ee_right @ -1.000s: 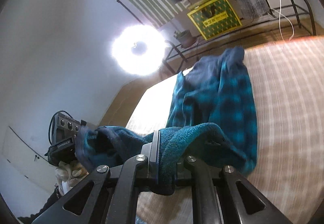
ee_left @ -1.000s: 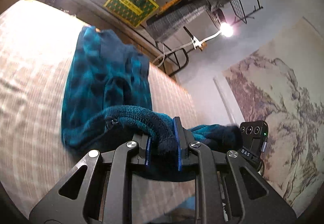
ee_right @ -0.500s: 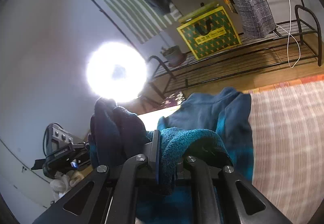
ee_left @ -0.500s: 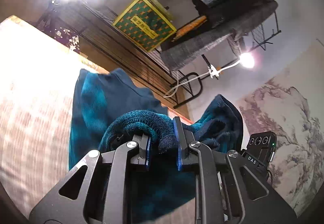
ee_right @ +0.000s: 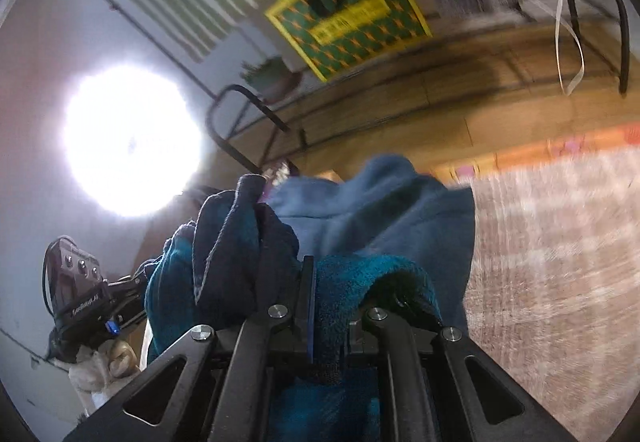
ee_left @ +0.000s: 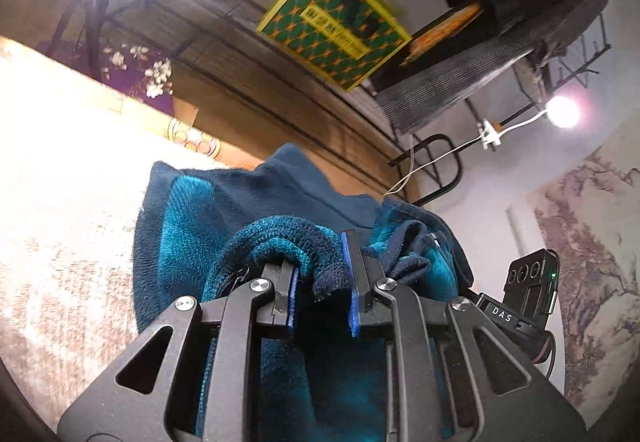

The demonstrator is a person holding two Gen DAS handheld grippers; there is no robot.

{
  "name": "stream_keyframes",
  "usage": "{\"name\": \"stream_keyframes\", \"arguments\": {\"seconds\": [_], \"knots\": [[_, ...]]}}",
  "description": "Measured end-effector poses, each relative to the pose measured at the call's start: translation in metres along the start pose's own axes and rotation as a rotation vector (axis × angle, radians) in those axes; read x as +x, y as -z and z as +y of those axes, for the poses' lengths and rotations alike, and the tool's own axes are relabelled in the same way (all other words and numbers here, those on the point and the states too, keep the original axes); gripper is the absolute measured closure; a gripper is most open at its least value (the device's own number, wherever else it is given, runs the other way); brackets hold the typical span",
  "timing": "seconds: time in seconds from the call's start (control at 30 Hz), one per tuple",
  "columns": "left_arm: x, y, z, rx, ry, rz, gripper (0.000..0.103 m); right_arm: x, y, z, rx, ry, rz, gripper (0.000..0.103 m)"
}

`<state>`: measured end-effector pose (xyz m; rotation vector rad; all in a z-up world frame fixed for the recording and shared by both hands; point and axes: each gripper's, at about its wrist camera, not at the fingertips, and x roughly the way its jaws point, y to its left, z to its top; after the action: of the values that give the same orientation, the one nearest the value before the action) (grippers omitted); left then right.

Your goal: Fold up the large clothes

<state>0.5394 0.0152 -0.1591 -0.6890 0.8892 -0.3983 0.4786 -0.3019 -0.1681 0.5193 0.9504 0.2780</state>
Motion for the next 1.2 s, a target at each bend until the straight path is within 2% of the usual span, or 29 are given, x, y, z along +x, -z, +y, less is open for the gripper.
{"name": "stream_keyframes", "arguments": {"seconds": [0.1, 0.2, 0.23, 0.3, 0.33, 0.37, 0.4, 0.43, 0.47, 0.5, 0.6, 0.63, 0.7, 0.8, 0.87, 1.0, 1.03, 1.07, 1.1, 1.13, 1.17, 1.2], "knots": [[0.01, 0.0, 0.01, -0.032, 0.003, 0.015, 0.085, 0.011, -0.001, -0.024, 0.111, -0.066, 0.034, 0.092], [0.01, -0.005, 0.016, -0.076, 0.033, 0.031, 0.078, 0.008, -0.004, -0.045, 0.237, -0.166, 0.049, 0.086], [0.008, -0.007, 0.016, -0.088, 0.041, 0.037, 0.076, 0.003, -0.005, -0.051, 0.276, -0.198, 0.047, 0.085], [0.002, -0.013, 0.015, -0.106, 0.07, 0.033, 0.072, -0.007, -0.005, -0.058, 0.309, -0.244, 0.023, 0.076], [-0.002, -0.014, 0.014, -0.109, 0.084, 0.025, 0.067, -0.014, -0.004, -0.06, 0.314, -0.263, 0.004, 0.074], [-0.007, -0.016, 0.012, -0.108, 0.103, 0.013, 0.06, -0.021, -0.003, -0.061, 0.313, -0.279, -0.009, 0.068], [-0.012, -0.018, 0.01, -0.103, 0.112, 0.001, 0.055, -0.026, -0.003, -0.061, 0.309, -0.294, -0.017, 0.056], [-0.016, -0.021, 0.008, -0.096, 0.113, -0.018, 0.043, -0.033, -0.002, -0.062, 0.309, -0.305, -0.034, 0.046], [-0.023, -0.024, 0.007, -0.095, 0.113, -0.043, 0.04, -0.039, -0.002, -0.064, 0.314, -0.303, -0.056, 0.025], [-0.028, -0.027, 0.007, -0.099, 0.128, -0.056, 0.04, -0.046, -0.002, -0.065, 0.322, -0.294, -0.085, 0.018], [-0.046, -0.035, 0.004, -0.049, 0.115, -0.097, 0.04, -0.065, -0.005, -0.069, 0.321, -0.326, -0.136, 0.022], [-0.053, -0.035, 0.003, -0.001, 0.098, -0.109, 0.04, -0.074, -0.004, -0.067, 0.284, -0.279, -0.155, 0.022], [-0.057, -0.031, 0.002, 0.091, 0.038, -0.098, 0.04, -0.077, -0.003, -0.054, 0.17, -0.168, -0.136, 0.027], [-0.045, -0.02, 0.019, 0.13, -0.031, -0.013, 0.04, -0.07, 0.004, -0.032, -0.009, -0.026, -0.1, 0.032], [-0.03, -0.01, 0.034, 0.104, -0.024, 0.071, 0.04, -0.057, 0.01, -0.025, -0.079, 0.031, -0.063, 0.035], [-0.008, 0.013, 0.039, 0.097, 0.018, 0.154, 0.04, -0.03, 0.026, -0.021, -0.145, 0.092, 0.01, 0.037], [-0.005, 0.016, 0.037, 0.108, 0.015, 0.155, 0.047, -0.026, 0.029, -0.02, -0.159, 0.11, 0.01, 0.041], [-0.002, 0.02, 0.034, 0.134, -0.008, 0.149, 0.07, -0.022, 0.031, -0.018, -0.17, 0.124, 0.012, 0.059], [0.003, 0.024, 0.029, 0.167, -0.042, 0.151, 0.086, -0.019, 0.032, -0.018, -0.172, 0.121, 0.02, 0.078], [0.005, 0.027, 0.024, 0.188, -0.062, 0.144, 0.093, -0.019, 0.034, -0.018, -0.168, 0.114, 0.019, 0.083], [0.001, 0.031, 0.018, 0.212, -0.086, 0.109, 0.095, -0.02, 0.035, -0.016, -0.17, 0.115, 0.008, 0.091], [-0.007, 0.035, 0.009, 0.248, -0.101, 0.057, 0.096, -0.023, 0.036, -0.011, -0.188, 0.131, -0.008, 0.093]]}}
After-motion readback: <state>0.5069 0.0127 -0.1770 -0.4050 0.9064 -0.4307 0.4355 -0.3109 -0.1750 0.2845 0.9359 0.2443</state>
